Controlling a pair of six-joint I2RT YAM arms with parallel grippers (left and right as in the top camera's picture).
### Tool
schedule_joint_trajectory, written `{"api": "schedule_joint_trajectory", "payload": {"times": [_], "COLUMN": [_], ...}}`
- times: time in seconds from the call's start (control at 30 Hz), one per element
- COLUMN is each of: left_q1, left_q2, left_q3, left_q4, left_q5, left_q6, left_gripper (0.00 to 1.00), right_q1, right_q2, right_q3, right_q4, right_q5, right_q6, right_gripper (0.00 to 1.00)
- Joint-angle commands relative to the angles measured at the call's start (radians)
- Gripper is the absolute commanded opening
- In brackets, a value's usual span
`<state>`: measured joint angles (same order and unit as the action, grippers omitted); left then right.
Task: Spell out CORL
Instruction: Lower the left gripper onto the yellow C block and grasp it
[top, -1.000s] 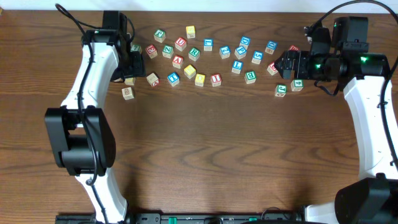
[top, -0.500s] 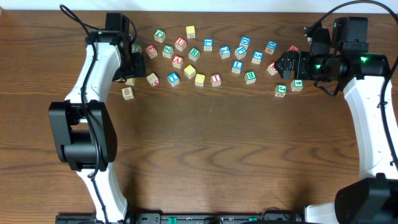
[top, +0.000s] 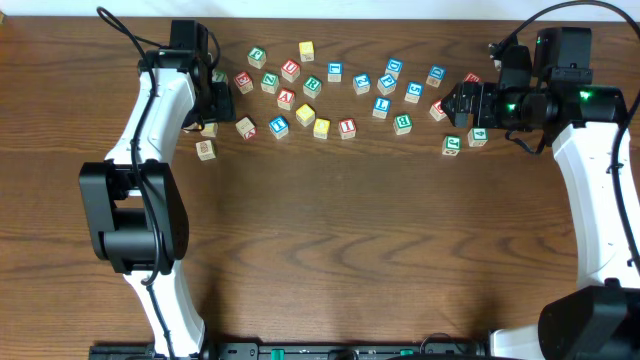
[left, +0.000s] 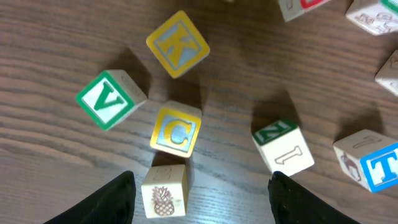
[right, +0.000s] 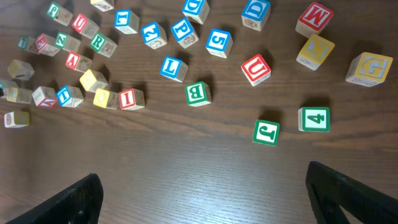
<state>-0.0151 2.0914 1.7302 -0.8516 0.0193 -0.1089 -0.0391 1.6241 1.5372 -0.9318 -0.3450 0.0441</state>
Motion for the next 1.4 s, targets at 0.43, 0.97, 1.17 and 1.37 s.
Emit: {"api": "schedule_joint_trajectory", "payload": {"times": [0.43,0.97,1.17,1.37], "left_q1": [0.003,0.003,0.003,0.003], "left_q2": [0.039,0.161,0.161,0.161], "left_q3": [-0.012,-0.013,-0.012,-0.012], "left_q4": [0.058,0.089,0.095,0.094], "left_q5": [-0.040,-0.058,-0.059,-0.088], "left_q6": [-0.016,-0.016,-0.016,-0.016], "left_gripper": [0.66,0.59,0.50,0.42], "right_q1": [-0.004,-0.004,-0.004,-0.004], "right_q2": [-0.002,-0.002,-0.002,-0.002], "right_q3": [0.022,0.022,0.022,0.022], "right_q4": [-0.005,-0.004,-0.004,-0.004], "right_q5": [-0.012,-0.002,-0.001,0.003], "right_q6": [-0.001,-0.001,-0.001,-0.001], "right_gripper": [0.99,0.99,0.99,0.99]}}
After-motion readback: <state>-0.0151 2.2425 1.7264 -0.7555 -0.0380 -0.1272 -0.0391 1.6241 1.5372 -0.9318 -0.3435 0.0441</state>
